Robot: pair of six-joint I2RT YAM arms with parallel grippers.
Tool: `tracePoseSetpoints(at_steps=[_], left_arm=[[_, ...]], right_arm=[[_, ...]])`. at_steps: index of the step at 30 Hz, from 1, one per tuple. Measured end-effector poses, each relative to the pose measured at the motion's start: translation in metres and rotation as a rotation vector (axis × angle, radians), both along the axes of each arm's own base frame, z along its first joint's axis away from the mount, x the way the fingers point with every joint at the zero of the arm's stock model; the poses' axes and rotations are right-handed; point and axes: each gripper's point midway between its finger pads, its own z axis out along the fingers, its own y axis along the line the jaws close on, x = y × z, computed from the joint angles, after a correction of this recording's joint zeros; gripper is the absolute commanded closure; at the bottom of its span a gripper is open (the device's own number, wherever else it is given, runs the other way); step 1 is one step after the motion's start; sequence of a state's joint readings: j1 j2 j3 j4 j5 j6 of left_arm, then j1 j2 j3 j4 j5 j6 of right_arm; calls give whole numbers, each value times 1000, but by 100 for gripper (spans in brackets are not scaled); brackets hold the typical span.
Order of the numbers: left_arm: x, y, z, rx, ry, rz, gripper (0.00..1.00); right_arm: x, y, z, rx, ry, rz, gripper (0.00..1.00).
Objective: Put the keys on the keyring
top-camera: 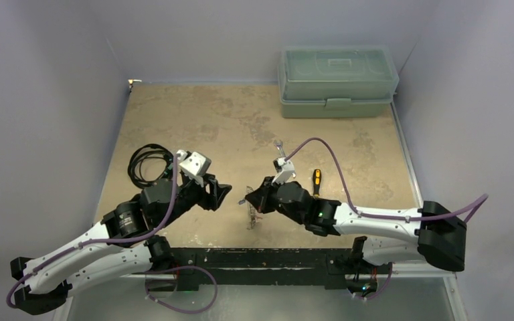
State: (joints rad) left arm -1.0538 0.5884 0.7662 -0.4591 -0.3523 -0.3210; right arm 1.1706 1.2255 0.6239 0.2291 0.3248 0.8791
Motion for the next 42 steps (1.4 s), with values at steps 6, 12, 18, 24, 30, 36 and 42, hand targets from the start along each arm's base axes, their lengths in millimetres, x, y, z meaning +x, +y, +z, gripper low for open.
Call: tracePoseSetpoints(at_steps=[6, 12, 18, 24, 30, 36, 42], left_arm=[[-3, -12, -2, -35, 15, -40, 44], [-8, -31, -8, -94, 41, -99, 41], [-16, -47, -2, -152, 31, -184, 37], [-29, -67, 18, -228, -26, -318, 35], [-34, -86, 32, -257, -92, -416, 32], [-38, -98, 42, -277, -145, -484, 36], [-42, -107, 41, -303, -172, -533, 41]], right_arm=[[-4, -11, 18, 78, -50, 6, 100], [-10, -25, 54, 210, -126, 11, 100], [-16, -41, 106, 353, -214, 12, 100], [-22, -58, 141, 434, -281, 14, 100], [-28, -73, 160, 455, -318, 18, 100], [-33, -83, 175, 488, -340, 16, 100], [-32, -83, 171, 471, -332, 17, 100]])
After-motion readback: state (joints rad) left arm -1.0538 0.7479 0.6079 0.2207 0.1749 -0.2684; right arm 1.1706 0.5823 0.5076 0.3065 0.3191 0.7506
